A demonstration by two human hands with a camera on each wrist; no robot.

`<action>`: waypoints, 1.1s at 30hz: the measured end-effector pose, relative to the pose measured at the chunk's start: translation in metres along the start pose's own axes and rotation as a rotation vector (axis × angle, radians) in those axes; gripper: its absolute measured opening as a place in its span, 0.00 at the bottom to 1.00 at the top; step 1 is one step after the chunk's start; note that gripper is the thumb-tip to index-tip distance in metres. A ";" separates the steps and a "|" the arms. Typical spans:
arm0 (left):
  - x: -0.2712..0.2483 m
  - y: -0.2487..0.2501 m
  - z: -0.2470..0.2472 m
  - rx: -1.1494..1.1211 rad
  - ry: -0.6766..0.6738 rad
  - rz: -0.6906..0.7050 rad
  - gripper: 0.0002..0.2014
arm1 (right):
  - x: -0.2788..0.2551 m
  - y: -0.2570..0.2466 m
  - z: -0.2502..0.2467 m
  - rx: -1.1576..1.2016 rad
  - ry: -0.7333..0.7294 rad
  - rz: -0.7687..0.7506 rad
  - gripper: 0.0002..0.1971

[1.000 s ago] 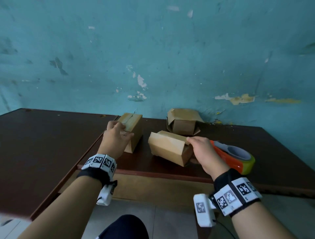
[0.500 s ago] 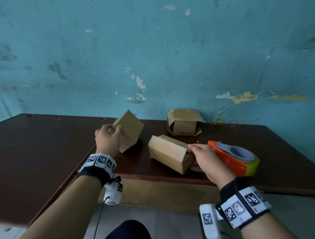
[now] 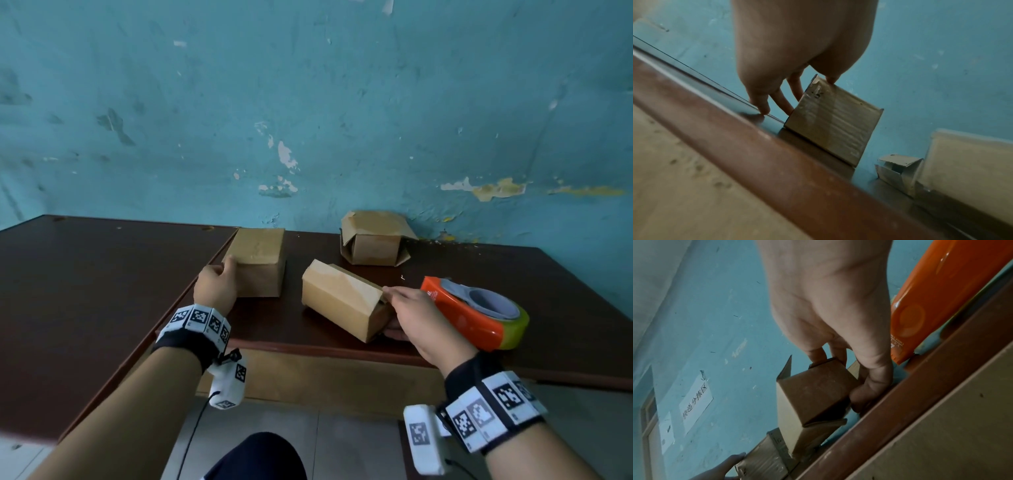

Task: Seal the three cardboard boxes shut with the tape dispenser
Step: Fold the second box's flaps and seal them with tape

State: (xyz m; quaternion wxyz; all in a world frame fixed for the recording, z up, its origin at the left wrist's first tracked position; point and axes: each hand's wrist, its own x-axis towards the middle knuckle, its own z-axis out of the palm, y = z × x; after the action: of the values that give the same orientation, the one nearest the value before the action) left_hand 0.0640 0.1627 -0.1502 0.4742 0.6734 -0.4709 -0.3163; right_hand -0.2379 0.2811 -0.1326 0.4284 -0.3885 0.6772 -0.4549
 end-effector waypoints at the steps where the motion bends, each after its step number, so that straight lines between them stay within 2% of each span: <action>1: 0.000 -0.002 0.001 0.020 -0.001 -0.011 0.30 | 0.001 0.001 0.000 -0.007 0.004 0.002 0.15; 4: -0.008 -0.001 0.001 0.075 0.042 -0.030 0.33 | 0.002 0.003 -0.001 -0.018 0.015 0.005 0.16; 5: -0.015 0.000 0.001 0.090 0.078 0.022 0.32 | 0.002 0.002 -0.001 -0.021 0.018 0.003 0.16; 7: -0.032 0.000 0.001 0.108 0.171 0.290 0.23 | 0.002 0.002 -0.001 -0.028 0.025 -0.008 0.16; 8: -0.042 -0.001 0.003 0.133 0.171 0.445 0.20 | 0.001 0.001 -0.001 -0.035 0.024 -0.018 0.16; 9: -0.052 -0.002 0.004 0.157 0.096 0.578 0.21 | 0.001 0.001 -0.001 -0.048 0.016 -0.032 0.16; 10: -0.061 -0.003 0.007 0.157 -0.046 0.662 0.23 | 0.001 0.001 -0.001 -0.058 0.004 -0.048 0.16; 11: -0.070 -0.003 0.010 0.135 -0.240 0.667 0.25 | 0.001 0.001 0.000 -0.062 -0.006 -0.061 0.17; 13: -0.087 -0.001 0.016 0.005 -0.585 0.514 0.29 | 0.000 0.001 0.001 -0.059 -0.016 -0.074 0.17; 14: -0.092 0.000 0.021 -0.069 -0.661 0.444 0.31 | 0.000 0.002 0.001 -0.059 -0.021 -0.078 0.17; 17: -0.096 0.003 0.032 -0.177 -0.645 0.433 0.31 | -0.001 0.002 -0.004 -0.075 -0.022 -0.087 0.17; 21: -0.094 0.001 0.045 -0.102 -0.665 0.440 0.16 | -0.002 0.002 -0.013 -0.150 -0.046 -0.139 0.19; 23: -0.096 0.003 0.051 -0.036 -0.665 0.427 0.11 | 0.000 0.003 -0.016 -0.175 -0.014 -0.203 0.19; 28: -0.104 0.009 0.064 0.032 -0.696 0.380 0.11 | -0.001 0.003 -0.023 -0.171 0.089 -0.220 0.19; 30: -0.106 0.013 0.069 0.045 -0.699 0.330 0.10 | -0.005 0.002 -0.023 -0.162 0.082 -0.194 0.22; 33: -0.112 0.020 0.078 0.050 -0.681 0.279 0.10 | -0.009 0.005 -0.024 -0.293 0.045 -0.197 0.28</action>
State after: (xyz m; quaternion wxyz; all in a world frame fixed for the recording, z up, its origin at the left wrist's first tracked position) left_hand -0.0503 0.2382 -0.1611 0.3124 0.4703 -0.6964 -0.4430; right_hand -0.2579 0.2971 -0.1298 0.3054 -0.5009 0.7044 -0.3996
